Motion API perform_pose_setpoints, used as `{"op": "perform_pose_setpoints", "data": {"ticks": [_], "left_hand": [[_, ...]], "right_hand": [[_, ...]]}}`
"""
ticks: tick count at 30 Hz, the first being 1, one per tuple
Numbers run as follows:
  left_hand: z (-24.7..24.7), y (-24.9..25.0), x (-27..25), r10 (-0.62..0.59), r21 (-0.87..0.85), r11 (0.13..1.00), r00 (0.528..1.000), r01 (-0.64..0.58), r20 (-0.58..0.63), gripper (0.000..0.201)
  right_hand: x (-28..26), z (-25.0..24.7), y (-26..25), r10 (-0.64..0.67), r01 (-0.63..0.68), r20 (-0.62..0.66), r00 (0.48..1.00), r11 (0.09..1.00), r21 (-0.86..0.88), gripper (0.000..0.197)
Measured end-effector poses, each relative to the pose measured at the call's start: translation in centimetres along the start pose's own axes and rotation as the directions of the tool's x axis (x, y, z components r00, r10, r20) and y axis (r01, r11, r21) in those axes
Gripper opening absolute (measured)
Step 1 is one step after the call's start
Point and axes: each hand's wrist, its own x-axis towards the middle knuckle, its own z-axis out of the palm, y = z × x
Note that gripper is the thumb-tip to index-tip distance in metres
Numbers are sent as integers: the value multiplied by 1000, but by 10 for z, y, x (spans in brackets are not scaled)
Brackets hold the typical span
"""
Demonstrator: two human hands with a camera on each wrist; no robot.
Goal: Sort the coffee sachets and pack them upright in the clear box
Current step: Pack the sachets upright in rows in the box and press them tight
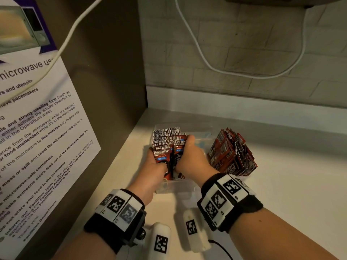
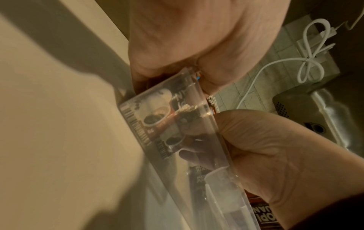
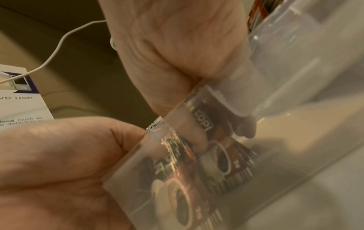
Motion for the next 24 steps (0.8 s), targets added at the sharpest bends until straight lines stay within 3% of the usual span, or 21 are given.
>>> {"op": "perform_pose_setpoints", "data": {"ticks": [2,5,7,12,19,24], "left_hand": [[1,1,0,3,-8,1000,1000,-3,1,56],[3,1,-1,-10,3,1000,1000,10,-2,57],[3,2,-1,-18,9,1000,1000,18,-5,58],[1,3,-2,-17,23,1000,1000,17,-1,52],[-2,4,-3,-21,6,1000,1000,21,5,62],[-1,4,-5,-22,23,1000,999,21,25,66]], "right_hand": [[-2,0,0,-33,33,-4,999,999,2,59],[-3,3,-1,-86,85,38,996,996,20,92],[-3,4,-2,-114,114,75,991,993,-2,104],[-4,3,-4,-158,163,134,978,986,-25,112],[-1,2,-2,-163,174,148,975,983,-64,118],[-2,1,-4,-207,232,224,952,968,-93,118]]}}
